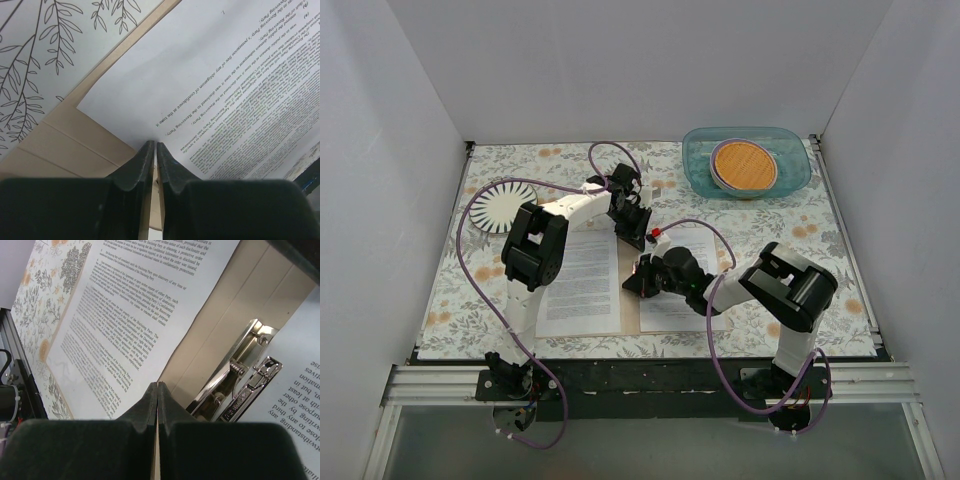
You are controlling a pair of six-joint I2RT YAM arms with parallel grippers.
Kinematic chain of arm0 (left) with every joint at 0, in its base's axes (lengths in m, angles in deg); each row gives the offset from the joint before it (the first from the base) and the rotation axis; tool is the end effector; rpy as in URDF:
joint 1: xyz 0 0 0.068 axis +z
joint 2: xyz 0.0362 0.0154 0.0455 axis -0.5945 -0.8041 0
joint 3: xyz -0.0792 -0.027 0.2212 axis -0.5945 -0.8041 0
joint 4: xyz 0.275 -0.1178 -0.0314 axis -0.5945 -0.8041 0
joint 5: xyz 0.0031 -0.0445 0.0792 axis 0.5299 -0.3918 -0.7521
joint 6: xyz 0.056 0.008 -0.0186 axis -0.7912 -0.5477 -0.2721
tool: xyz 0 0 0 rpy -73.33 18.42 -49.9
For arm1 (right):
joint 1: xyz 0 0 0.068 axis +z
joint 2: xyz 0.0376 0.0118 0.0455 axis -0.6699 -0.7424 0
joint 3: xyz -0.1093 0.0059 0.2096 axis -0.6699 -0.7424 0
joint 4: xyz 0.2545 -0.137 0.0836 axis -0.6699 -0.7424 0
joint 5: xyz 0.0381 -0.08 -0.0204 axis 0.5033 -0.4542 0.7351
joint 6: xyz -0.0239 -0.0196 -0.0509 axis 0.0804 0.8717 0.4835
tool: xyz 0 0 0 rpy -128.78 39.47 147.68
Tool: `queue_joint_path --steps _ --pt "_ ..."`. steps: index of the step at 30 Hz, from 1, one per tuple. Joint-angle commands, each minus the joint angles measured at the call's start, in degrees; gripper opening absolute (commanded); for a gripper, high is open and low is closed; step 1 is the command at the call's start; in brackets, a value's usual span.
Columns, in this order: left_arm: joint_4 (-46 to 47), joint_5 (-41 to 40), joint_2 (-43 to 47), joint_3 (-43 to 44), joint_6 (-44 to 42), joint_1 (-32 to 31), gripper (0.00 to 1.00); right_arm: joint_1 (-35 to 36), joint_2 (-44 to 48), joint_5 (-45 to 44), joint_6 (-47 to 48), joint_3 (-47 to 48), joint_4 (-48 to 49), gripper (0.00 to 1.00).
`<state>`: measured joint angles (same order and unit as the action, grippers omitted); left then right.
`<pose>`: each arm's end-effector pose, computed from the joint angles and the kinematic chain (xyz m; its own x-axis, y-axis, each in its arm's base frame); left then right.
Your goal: Put the files into the folder
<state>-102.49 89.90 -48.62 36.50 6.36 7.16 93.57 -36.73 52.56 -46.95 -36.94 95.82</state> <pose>0.3966 -0.2434 0.0946 -0.9954 -0.0932 0.0224 -0.0923 0.8688 -0.4865 0.2106 0.2747 0.0453 -0.6840 0.0838 -0.7246 -0.5600 0.5762 0.5953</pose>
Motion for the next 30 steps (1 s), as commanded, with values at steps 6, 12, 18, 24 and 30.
queue_joint_path --steps 6,12,18,24,30 --pt "-0.6 -7.8 -4.4 -0.7 -2.0 1.9 0.08 -0.4 -4.3 1.3 -2.0 -5.5 -11.5 0.01" --pt "-1.0 -8.1 -4.7 -0.4 -2.0 2.0 0.07 -3.3 -6.5 5.0 -5.3 -7.0 -6.3 0.01" --pt "-1.6 -8.1 -4.9 0.0 -2.2 2.1 0.07 -6.4 -8.7 8.2 -7.5 -5.4 -5.4 0.01" --pt "-2.0 -7.8 -4.7 -0.1 -2.4 2.2 0.07 -6.6 -9.4 7.1 -6.2 -2.9 -11.8 0.01" --pt "-2.0 -7.6 -4.4 -0.1 -2.5 2.2 0.06 -6.6 -11.0 6.4 -6.5 -3.0 -16.3 0.01"
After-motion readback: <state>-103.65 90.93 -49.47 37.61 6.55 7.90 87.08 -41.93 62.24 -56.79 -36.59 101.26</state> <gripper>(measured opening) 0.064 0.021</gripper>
